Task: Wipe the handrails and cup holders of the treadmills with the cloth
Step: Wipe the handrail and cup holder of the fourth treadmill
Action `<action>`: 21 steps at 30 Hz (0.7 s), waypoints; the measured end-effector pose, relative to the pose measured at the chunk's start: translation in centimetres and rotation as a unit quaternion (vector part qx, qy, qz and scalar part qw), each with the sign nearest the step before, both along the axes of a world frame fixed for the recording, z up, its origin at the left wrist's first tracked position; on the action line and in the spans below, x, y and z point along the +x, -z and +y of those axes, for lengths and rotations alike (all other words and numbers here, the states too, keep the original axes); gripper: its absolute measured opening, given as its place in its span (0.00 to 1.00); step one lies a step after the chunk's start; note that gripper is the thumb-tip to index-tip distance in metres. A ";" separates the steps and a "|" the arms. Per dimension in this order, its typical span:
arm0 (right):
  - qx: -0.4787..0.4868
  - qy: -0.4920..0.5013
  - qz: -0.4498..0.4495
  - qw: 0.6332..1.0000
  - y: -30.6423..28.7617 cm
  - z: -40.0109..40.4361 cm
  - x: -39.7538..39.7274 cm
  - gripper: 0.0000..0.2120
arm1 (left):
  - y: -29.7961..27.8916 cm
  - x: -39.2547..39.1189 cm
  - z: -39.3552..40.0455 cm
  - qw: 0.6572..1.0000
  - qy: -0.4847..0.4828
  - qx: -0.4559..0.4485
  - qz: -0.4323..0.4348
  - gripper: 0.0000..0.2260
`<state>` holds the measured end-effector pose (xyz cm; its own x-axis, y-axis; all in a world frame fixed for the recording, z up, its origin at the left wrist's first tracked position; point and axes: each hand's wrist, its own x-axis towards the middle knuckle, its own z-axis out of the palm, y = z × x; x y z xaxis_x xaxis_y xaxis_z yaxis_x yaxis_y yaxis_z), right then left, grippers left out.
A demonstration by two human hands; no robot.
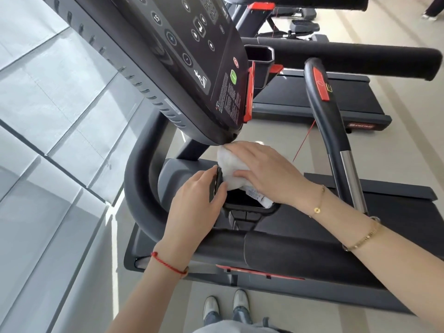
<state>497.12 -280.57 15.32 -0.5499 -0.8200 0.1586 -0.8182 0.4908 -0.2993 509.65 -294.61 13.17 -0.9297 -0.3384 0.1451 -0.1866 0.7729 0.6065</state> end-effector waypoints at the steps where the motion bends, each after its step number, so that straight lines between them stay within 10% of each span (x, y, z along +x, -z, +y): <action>1: 0.032 -0.002 0.018 0.999 0.5 -0.4 -0.3 0.24 | 0.1 0.0 0.0 1.000 -0.002 0.005 -0.001 0.20; 9: 0.122 0.072 -0.084 0.986 0.4 2.4 -2.8 0.14 | 0.1 0.0 -0.1 1.000 -0.007 0.026 0.009 0.20; 15: 0.125 -0.101 0.028 0.987 -0.2 -1.3 -2.9 0.34 | -0.4 0.5 0.2 0.997 -0.066 0.026 0.040 0.15; 21: 0.115 -0.265 0.060 0.955 -0.9 -2.5 -3.9 0.34 | -0.6 1.6 0.3 0.995 -0.099 -0.019 0.025 0.16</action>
